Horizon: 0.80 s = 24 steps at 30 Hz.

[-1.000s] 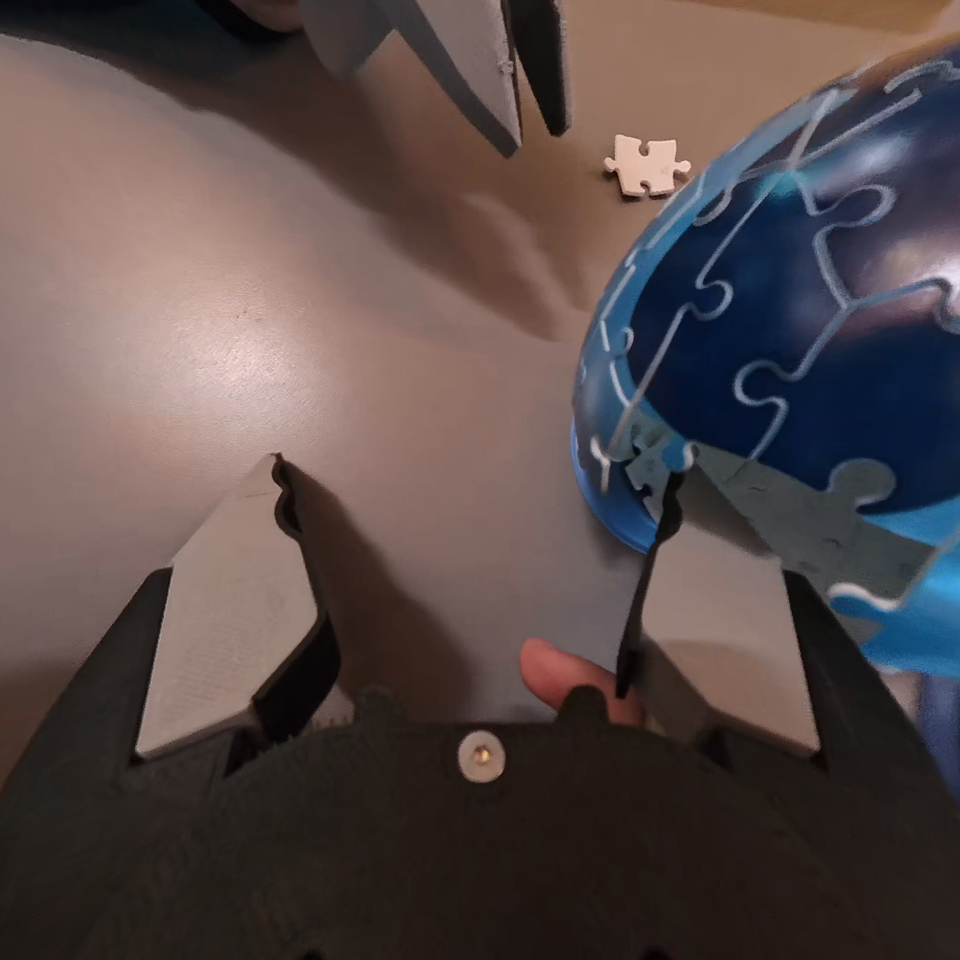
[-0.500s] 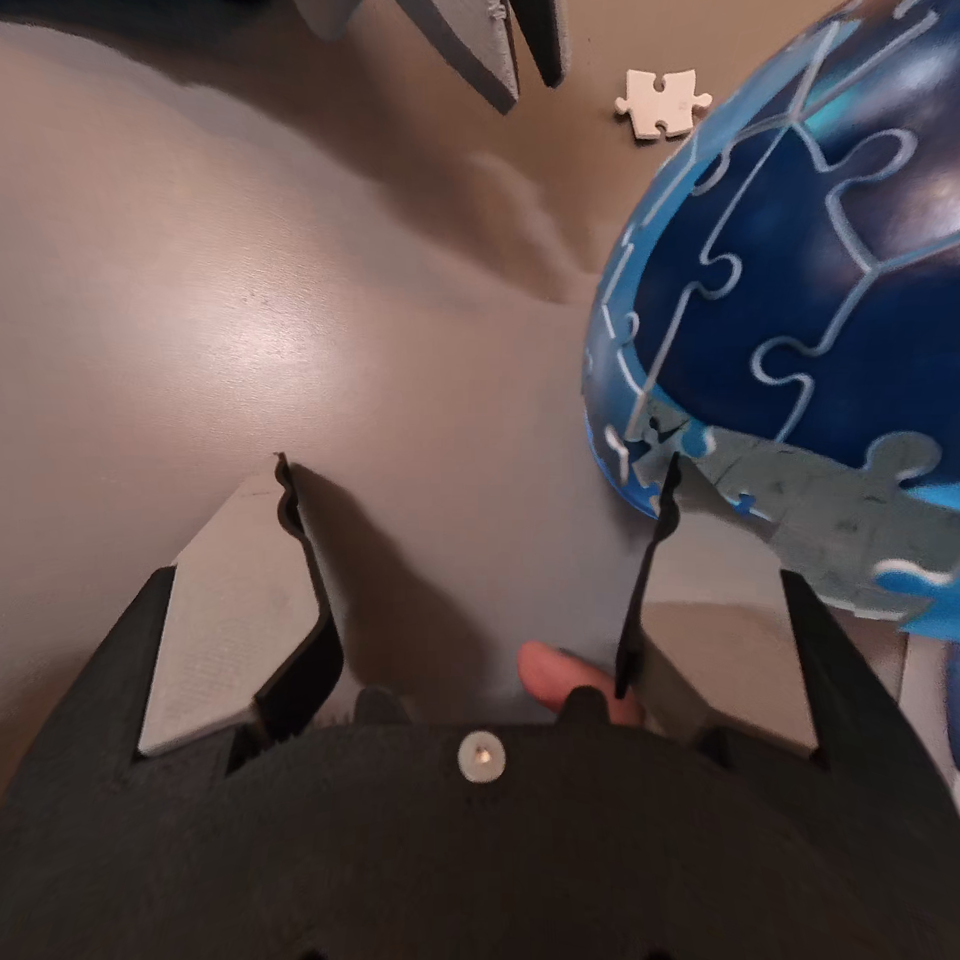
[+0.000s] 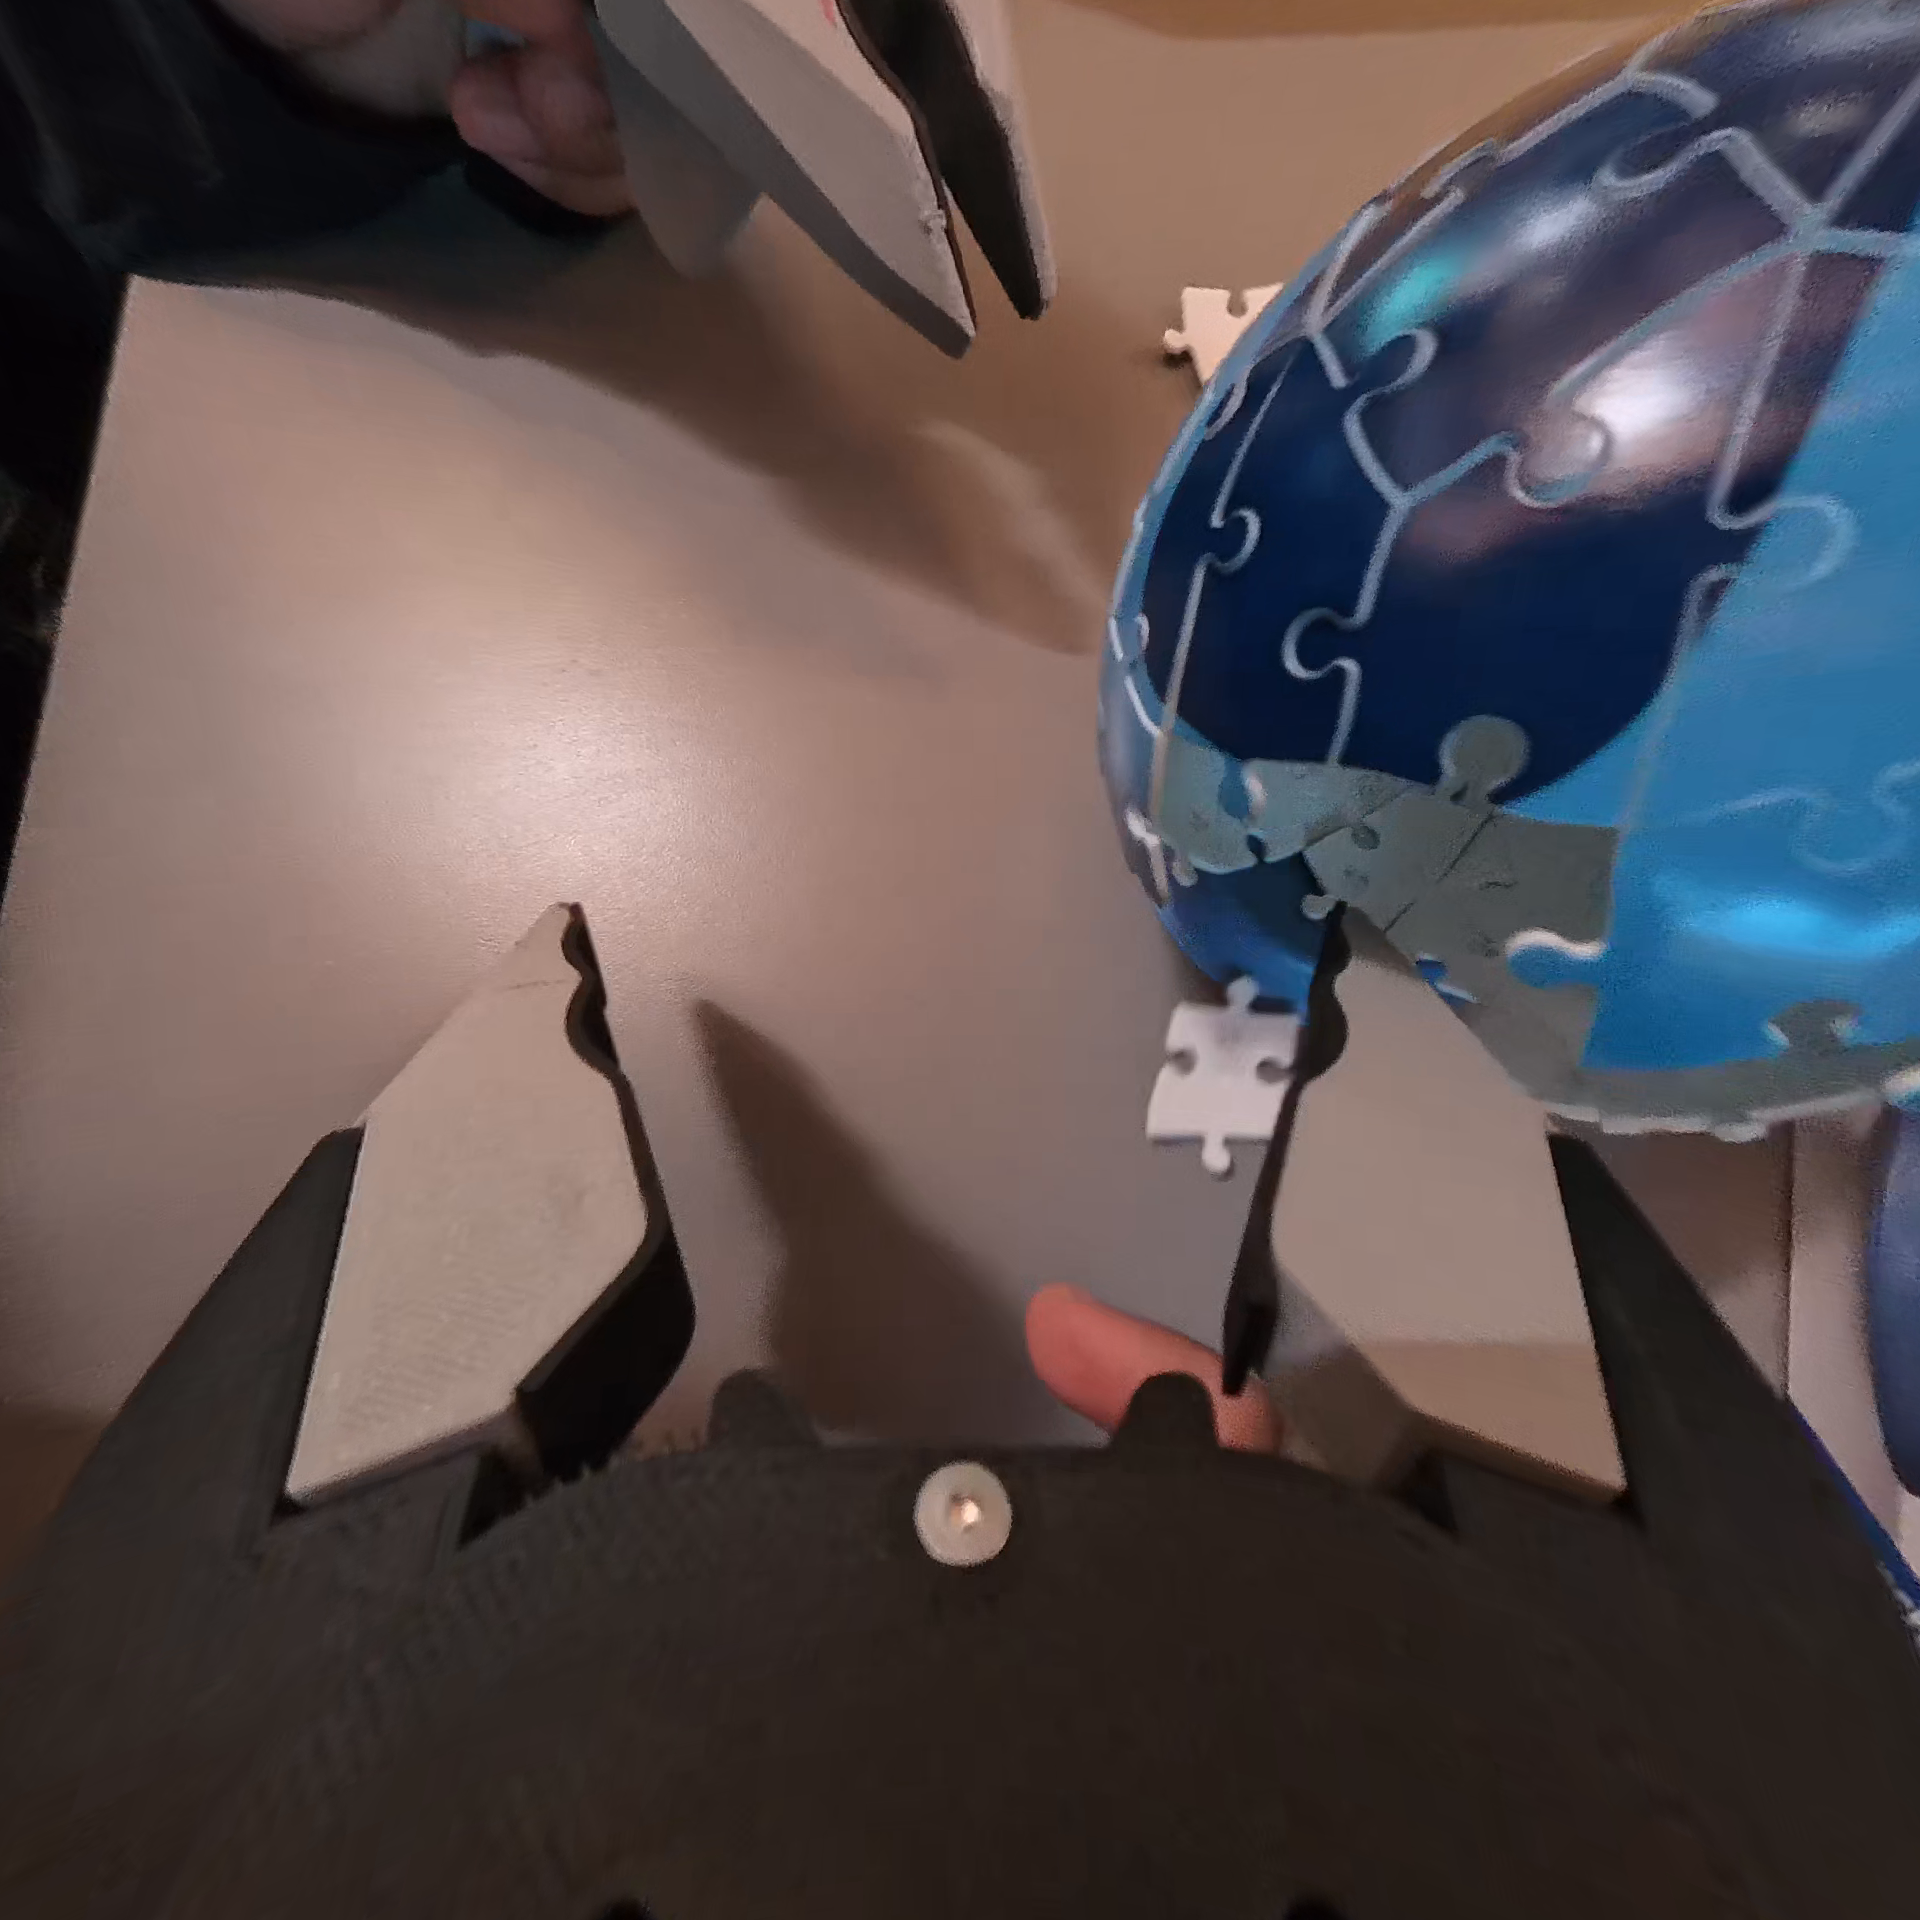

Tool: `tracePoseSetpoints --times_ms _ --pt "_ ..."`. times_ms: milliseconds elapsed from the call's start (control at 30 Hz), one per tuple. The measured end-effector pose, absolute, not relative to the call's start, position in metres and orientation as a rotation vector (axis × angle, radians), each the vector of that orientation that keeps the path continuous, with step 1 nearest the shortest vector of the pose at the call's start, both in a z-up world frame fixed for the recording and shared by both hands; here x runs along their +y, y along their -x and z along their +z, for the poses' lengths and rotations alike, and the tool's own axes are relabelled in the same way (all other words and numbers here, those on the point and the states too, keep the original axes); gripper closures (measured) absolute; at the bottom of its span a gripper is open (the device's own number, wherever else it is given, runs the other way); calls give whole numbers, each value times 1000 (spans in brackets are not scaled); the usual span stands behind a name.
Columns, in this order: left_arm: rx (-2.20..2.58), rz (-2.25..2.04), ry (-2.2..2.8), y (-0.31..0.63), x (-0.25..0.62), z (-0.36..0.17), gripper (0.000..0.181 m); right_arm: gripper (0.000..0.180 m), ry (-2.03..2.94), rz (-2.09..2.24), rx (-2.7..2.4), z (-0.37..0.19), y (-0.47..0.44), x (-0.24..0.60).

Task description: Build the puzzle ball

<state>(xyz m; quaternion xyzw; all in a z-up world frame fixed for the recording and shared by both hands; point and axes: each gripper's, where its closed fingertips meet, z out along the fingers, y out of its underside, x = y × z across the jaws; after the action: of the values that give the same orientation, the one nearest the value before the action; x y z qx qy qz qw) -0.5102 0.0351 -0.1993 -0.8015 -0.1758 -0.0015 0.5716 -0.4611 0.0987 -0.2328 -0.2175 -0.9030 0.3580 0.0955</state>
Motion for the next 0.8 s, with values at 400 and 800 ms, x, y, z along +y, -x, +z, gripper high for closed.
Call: tracePoseSetpoints --times_ms 400,800 --pt "-416 -17 1879 510 35 -200 169 88 671 956 -2649 -243 453 142" --pt "-414 -13 1879 510 35 -199 170 140 1127 901 -2347 -250 475 176"
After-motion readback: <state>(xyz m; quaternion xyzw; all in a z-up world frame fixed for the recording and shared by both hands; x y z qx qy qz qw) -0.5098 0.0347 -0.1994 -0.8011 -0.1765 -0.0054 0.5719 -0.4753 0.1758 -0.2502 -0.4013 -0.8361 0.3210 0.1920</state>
